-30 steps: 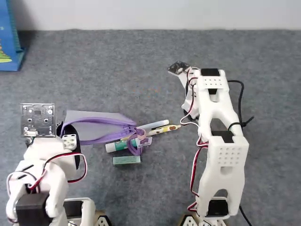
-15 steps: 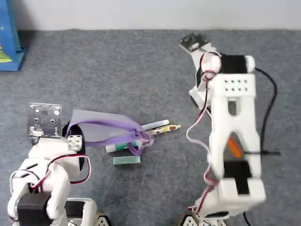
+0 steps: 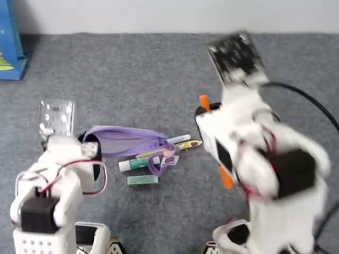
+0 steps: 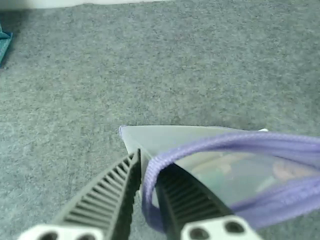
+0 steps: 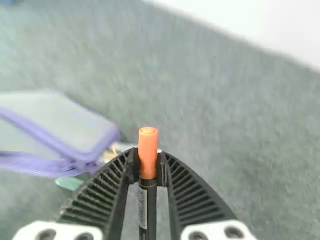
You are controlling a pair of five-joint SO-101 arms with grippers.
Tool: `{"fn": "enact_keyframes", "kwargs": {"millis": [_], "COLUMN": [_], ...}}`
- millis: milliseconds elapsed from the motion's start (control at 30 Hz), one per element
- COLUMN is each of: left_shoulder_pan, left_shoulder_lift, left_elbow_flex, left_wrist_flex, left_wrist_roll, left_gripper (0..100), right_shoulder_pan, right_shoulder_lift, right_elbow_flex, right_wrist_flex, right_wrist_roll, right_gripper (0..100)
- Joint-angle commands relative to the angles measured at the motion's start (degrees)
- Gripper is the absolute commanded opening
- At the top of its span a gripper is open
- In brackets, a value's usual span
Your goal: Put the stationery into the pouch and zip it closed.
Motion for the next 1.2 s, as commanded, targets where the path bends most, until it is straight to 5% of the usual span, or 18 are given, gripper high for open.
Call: {"fn": "enact_keyframes", "kwargs": {"millis": [0,233,833,1167], "left_shoulder_pan": [0.6,0.8,0.7,0.7], "left_shoulder_lift": [7.6,8.6,8.6,8.6], "left_elbow_flex": [-6.1,-7.3,-7.0,-7.0], "left_wrist_flex": [0.5,1.8,2.7,2.7], "left_wrist_roll": [1.6,1.7,1.8,1.8], "left_gripper": [1,1,1,1], "right_shoulder_pan": [-1.4,-7.4,-17.5,-18.9], "right_shoulder_lift": [-5.9,-8.9,-16.2,-17.3], "right_elbow_flex": [-0.4,2.2,36.1,53.9], "right_wrist_flex": [-3.2,-15.9,-67.5,-80.8], "right_wrist_roll": [-4.0,-8.9,-11.0,-11.1], "right_gripper": [0.8,0.8,0.8,0.8]}}
